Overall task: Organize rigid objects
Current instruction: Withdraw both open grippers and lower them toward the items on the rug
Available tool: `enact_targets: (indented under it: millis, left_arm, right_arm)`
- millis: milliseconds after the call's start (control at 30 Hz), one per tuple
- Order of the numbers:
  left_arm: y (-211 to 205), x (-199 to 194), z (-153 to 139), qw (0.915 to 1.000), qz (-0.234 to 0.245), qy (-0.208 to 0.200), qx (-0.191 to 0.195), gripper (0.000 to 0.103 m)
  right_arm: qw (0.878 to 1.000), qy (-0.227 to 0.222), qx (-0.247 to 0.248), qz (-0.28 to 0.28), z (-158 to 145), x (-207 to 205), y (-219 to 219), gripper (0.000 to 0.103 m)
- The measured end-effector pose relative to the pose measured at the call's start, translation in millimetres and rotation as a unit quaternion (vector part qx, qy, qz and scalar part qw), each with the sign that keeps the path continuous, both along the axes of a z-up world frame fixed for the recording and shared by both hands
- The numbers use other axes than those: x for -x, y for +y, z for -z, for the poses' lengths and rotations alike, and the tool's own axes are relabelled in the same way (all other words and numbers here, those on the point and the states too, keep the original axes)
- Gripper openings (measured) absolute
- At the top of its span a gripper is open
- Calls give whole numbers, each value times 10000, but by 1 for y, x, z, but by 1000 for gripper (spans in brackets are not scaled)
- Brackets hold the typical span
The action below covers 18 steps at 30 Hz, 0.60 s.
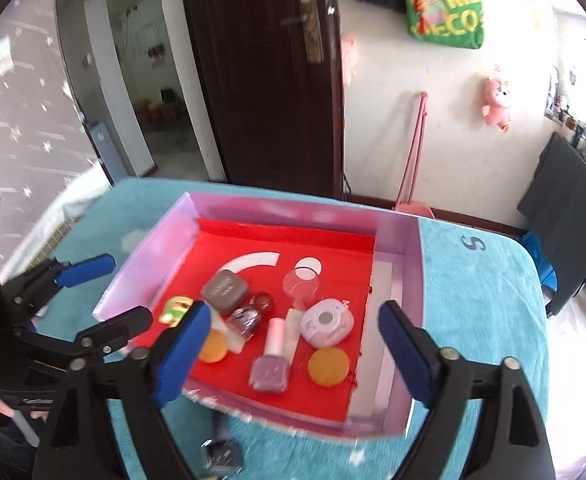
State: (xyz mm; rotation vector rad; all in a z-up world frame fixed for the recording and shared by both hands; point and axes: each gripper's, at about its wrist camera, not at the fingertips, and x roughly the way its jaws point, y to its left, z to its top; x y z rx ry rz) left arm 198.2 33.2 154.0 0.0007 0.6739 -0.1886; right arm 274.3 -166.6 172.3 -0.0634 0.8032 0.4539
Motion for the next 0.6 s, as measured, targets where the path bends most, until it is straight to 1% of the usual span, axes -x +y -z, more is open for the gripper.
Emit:
enact_targets:
  millis: [67,167,233,300,400,467,600]
  left_arm:
    - [0,20,-2,9998,-61,-197,26,88]
    - [0,45,-4,9991,-148,-393,82,91]
    - [-2,64,-2,9982,-200,-561,92,92]
    - [-4,78,1,9976,-241,-643,84,92]
    - [-6,95,10,9976,-274,-615,144,92]
    - [-6,105,21,9978,-332,-553,172,92]
    - [-6,114,46,9982,-439,-375,188,93]
  right_arm:
    - [9998,-123,-168,64,-7,19,-8,102]
    - [9988,-288,-371,164,-13,50,-24,103]
    - [9978,-406,-473,216,-16,68,-32,103]
    - [9968,-512,-539,282,-16,88,-40,103]
    - [9957,-645,-556,369,-11,113,-50,103]
    - [9951,-705,-538,448,-4,128,-54,103]
    - [9943,-750,-486,586,19,154,-59,103]
